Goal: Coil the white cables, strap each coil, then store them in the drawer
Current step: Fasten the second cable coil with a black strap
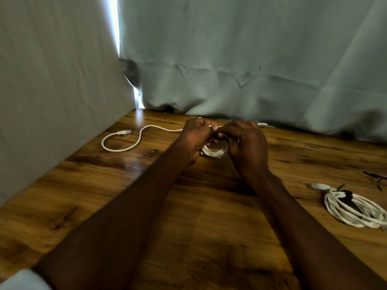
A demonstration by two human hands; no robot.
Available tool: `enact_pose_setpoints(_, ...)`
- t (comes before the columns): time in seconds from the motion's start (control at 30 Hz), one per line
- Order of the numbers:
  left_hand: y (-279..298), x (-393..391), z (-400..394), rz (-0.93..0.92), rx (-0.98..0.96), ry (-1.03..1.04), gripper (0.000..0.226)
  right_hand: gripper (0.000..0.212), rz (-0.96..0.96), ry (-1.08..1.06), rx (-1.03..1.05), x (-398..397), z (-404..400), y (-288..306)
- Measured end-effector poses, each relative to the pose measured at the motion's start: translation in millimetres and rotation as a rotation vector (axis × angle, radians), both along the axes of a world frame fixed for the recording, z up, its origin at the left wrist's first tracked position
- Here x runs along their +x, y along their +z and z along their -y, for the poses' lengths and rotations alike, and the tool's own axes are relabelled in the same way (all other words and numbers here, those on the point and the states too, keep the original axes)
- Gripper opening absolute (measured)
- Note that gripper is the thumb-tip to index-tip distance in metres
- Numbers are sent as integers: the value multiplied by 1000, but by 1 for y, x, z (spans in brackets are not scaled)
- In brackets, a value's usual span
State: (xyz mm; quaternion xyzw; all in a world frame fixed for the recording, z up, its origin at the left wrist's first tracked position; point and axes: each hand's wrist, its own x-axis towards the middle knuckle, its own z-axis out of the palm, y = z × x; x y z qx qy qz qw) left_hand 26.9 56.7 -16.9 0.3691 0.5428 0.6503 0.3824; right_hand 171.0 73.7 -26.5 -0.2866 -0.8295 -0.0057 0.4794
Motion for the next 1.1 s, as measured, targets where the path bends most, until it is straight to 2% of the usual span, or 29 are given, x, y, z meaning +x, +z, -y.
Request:
enact_pose_setpoints(0.1, -2, 5, 2, -77, 44, 76, 17, 17, 60, 30, 35, -2, -1, 0)
enact_pose_setpoints(0.17, -3, 7, 3, -103, 71, 86, 10, 16, 54, 81, 28, -1, -3, 0)
enact_pose_setpoints(0.3, -5, 6, 4, -228, 115, 49, 13, 15, -82, 188, -111, 2, -3, 2)
enact_pose_setpoints(0.37, -6, 3, 4, -270, 146, 41, 5, 14, -133, 210, -162, 1, 0, 1)
enact_pose_setpoints(0.4, -5, 3, 5, -286, 154, 38, 9, 15, -173, 231, -201, 0, 2, 2)
enact_pose_setpoints(0.47, -2, 1, 6, -344, 165, -6, 34, 19, -287, 303, -322, -1, 5, 6)
enact_pose_setpoints(0.53, -2, 2, 4, -418, 175, -39, 35, 19, -371, 343, -379, 1, 10, 12)
enact_pose_setpoints(0.6, -1, 6, 5, -487, 194, -55, 13, 15, -428, 341, -385, 2, 16, 18)
enact_pose_setpoints(0.63, -2, 7, 5, -515, 207, -67, 10, 13, -454, 328, -380, 4, 17, 20)
enact_pose_setpoints(0.8, 3, 15, 8, -553, 241, -118, 30, 9, -562, 217, -321, 15, 12, 30)
enact_pose_setpoints(0.93, 2, 14, 4, -621, 163, -14, 6, 14, -522, 216, -332, 10, 18, 28)
enact_pose_setpoints(1.1, -2, 11, 10, -826, 147, -59, 21, 14, -546, 243, -416, 10, 17, 29)
